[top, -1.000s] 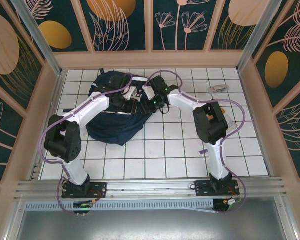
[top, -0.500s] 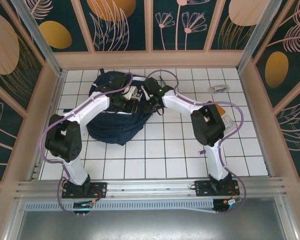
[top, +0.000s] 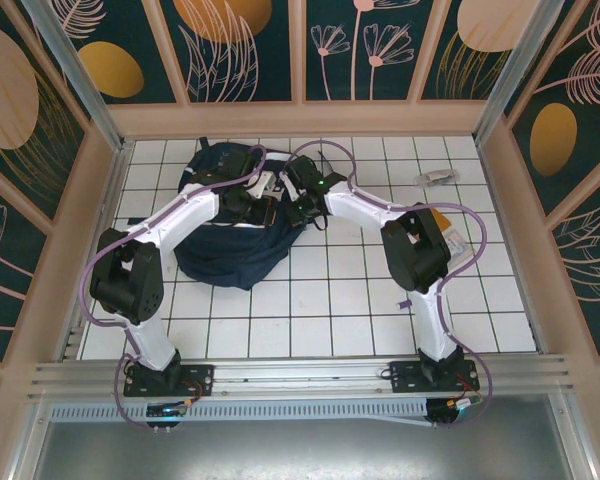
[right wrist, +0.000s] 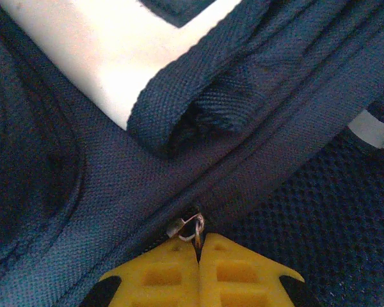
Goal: Pack the student bag
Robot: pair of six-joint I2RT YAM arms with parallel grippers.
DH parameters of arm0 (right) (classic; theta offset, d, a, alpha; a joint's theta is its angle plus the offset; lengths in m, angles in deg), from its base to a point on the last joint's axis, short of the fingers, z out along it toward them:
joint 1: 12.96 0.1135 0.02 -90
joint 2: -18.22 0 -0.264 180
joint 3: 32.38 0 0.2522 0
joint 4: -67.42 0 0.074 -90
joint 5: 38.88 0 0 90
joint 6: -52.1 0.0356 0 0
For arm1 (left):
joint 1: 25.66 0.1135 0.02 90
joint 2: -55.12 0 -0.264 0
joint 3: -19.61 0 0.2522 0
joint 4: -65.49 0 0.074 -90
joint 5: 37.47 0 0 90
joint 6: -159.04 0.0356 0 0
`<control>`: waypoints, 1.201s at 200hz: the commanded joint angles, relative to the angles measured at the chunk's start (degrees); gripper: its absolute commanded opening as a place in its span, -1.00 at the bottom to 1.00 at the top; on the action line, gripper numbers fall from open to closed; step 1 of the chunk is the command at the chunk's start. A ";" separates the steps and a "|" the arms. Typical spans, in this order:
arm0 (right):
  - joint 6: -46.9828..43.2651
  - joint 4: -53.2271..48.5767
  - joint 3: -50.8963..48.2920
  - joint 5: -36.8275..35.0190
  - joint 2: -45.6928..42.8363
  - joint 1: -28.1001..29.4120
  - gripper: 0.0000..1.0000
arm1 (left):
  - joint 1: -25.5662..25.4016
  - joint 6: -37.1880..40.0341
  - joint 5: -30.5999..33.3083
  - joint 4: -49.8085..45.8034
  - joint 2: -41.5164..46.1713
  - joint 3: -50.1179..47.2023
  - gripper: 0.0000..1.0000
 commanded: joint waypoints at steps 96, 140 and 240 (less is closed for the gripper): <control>-11.84 -4.49 -13.36 39.34 -14.77 -5.79 -1.00 | 0.27 -7.28 -6.17 9.86 -1.81 7.12 -1.00; -17.08 -2.51 -16.96 47.62 -18.21 -5.36 -1.00 | 0.27 -9.96 -7.62 14.02 -3.16 8.06 -1.00; -15.31 19.37 -26.70 38.06 -19.51 4.22 -1.00 | -1.24 -28.03 -6.75 33.46 -7.22 6.20 -1.00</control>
